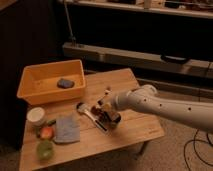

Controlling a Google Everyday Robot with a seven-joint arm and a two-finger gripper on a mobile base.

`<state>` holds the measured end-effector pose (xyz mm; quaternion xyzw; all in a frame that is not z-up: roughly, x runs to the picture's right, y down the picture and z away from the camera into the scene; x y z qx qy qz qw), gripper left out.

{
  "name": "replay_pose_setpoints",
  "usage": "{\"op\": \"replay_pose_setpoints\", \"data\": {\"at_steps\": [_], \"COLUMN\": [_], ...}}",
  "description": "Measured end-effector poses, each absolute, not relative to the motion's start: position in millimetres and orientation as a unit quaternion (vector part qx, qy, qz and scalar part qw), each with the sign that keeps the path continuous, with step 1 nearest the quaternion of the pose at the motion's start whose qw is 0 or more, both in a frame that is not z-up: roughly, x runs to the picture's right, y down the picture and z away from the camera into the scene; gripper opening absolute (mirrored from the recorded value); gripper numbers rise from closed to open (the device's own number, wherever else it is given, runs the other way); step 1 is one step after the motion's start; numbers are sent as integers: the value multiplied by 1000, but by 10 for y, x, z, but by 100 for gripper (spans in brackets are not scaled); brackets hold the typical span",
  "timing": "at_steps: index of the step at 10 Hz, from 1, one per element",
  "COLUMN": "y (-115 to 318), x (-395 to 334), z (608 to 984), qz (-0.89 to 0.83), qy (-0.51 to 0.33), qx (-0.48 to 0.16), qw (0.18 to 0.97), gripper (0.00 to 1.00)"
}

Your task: Place eraser in metal cup

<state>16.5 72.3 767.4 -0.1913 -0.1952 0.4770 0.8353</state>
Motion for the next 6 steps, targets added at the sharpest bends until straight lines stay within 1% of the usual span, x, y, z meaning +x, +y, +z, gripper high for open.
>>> {"op": "replay_pose_setpoints", "data": {"at_steps": [6], "y": [711], "x": [268], "z": [7773], "qz": [456], "qy": [-206], "qx": [-182], "qw": [846], "gripper": [0]}}
